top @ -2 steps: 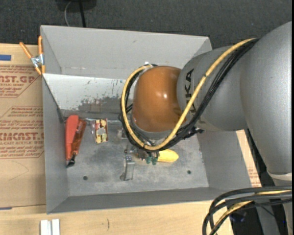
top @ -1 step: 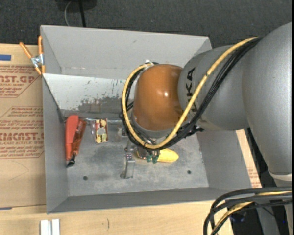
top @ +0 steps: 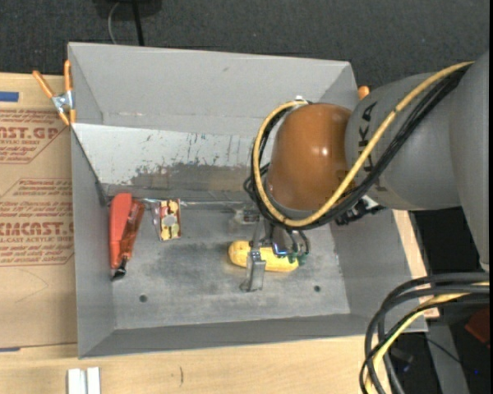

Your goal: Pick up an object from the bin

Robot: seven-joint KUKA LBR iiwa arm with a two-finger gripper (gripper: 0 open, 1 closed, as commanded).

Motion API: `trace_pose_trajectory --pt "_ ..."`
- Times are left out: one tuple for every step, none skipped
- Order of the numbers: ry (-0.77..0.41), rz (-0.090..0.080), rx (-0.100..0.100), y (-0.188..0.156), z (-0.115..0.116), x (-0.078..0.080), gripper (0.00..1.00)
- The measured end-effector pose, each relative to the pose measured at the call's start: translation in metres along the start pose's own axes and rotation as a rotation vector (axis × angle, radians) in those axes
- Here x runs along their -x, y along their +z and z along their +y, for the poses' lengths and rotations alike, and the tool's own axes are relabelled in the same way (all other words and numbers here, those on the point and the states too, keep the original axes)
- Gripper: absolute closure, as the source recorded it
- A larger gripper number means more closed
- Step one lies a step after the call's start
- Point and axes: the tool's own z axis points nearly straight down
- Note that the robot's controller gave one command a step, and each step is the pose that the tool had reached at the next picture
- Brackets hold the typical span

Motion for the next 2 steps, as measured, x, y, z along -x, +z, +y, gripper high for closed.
trace_pose_trajectory --pt "-0.047 -0.005 0.000 0.017 -0.043 0.048 0.00" --pt "-0.021 -0.002 0.001 0.006 -0.067 0.028 0.00"
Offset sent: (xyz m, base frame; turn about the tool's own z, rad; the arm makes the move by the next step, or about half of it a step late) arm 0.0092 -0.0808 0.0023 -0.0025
